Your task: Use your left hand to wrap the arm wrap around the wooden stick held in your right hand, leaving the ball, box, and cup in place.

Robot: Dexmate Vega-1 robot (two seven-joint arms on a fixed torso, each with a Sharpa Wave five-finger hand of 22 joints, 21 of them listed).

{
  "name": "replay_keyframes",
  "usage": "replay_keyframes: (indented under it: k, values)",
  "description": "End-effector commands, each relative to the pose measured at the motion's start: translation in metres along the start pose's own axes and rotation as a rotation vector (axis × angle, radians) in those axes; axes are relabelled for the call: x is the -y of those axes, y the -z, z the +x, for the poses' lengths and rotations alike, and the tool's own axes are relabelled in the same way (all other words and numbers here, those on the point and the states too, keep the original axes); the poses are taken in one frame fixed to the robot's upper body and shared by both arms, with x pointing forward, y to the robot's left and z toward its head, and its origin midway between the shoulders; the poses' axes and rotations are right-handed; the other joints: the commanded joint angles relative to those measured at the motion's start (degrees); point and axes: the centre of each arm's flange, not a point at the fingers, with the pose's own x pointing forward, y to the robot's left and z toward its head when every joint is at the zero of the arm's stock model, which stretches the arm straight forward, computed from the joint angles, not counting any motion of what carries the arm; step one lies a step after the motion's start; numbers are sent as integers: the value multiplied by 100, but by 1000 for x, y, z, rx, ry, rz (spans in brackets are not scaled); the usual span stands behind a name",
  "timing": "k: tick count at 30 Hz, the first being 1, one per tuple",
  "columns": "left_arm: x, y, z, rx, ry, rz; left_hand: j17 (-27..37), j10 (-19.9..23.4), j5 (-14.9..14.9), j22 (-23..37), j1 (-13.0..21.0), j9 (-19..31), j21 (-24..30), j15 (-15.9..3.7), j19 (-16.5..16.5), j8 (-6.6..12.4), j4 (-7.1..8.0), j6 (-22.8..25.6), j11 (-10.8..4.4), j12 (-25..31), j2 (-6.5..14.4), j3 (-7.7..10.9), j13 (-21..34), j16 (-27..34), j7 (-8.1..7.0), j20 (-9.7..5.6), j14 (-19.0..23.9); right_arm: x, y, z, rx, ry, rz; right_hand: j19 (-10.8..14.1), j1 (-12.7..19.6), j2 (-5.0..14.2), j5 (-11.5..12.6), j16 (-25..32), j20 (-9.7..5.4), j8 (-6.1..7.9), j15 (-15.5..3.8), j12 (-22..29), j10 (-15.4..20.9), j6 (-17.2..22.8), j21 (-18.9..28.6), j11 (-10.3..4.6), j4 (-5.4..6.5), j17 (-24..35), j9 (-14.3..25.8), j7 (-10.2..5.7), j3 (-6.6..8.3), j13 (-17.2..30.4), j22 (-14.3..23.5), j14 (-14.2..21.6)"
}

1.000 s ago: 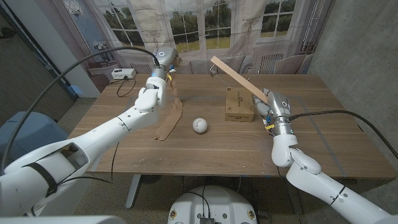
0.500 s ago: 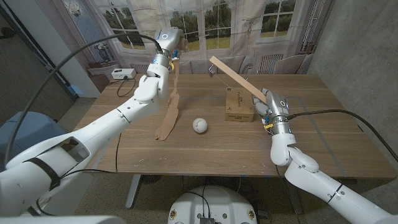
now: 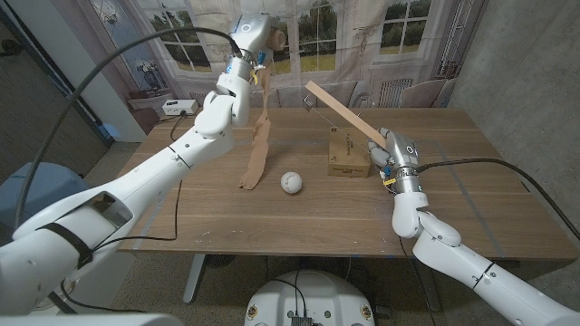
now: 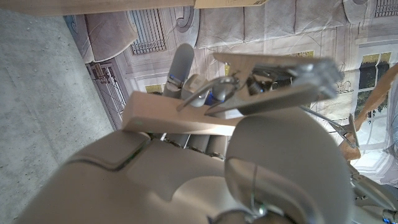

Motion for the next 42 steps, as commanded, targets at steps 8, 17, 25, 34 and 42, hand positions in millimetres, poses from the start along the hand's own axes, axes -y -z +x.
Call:
replay_keyframes:
  k: [8, 17, 25, 34, 42]
  values:
    - [-45, -20, 30, 80, -85, -37, 844, 82, 49, -51, 1101, 111, 88, -1380, 243, -12, 242, 807, -2, -37, 1226, 316, 152, -11, 779, -971, 863, -13, -18, 20, 68, 106, -58, -97, -767, 820, 10, 54, -361, 96, -248, 132, -58, 365, 70, 50, -42, 481, 68, 181, 70, 135, 10, 0]
    - [-58, -21, 37, 103, -101, -45, 880, 95, 50, -94, 1087, 132, 125, -1402, 244, -22, 241, 810, -10, -80, 1217, 348, 174, -33, 766, -976, 870, -21, -26, 45, 85, 136, -78, -115, -735, 808, 10, 59, -375, 148, -251, 195, -62, 359, 127, 31, -84, 480, 69, 164, 87, 98, 8, -11]
    - [-67, -26, 44, 136, -113, -44, 905, 95, 52, -114, 1077, 143, 144, -1396, 236, -32, 239, 812, -15, -109, 1210, 370, 195, -51, 767, -978, 867, -31, -31, 69, 80, 124, -73, -129, -712, 806, 5, 64, -363, 157, -251, 215, -70, 395, 157, 51, -113, 479, 16, 190, 94, 91, 8, 1]
    - [-74, -33, 52, 173, -129, -76, 922, 102, 52, -124, 1059, 146, 163, -1396, 231, -43, 243, 822, -18, -130, 1203, 390, 219, -65, 768, -982, 886, -44, -42, 86, 97, 123, -90, -151, -697, 802, 0, 65, -372, 176, -249, 224, -68, 390, 182, 44, -134, 479, 3, 177, 96, 70, 7, 3]
    - [-83, -41, 56, 202, -136, -61, 949, 130, 53, -131, 1045, 152, 187, -1403, 225, -56, 241, 833, -20, -163, 1195, 414, 224, -82, 761, -989, 903, -52, -47, 97, 95, 104, -112, -149, -685, 801, -5, 66, -382, 201, -250, 247, -66, 397, 208, 36, -151, 479, -1, 172, 98, 77, 4, 9]
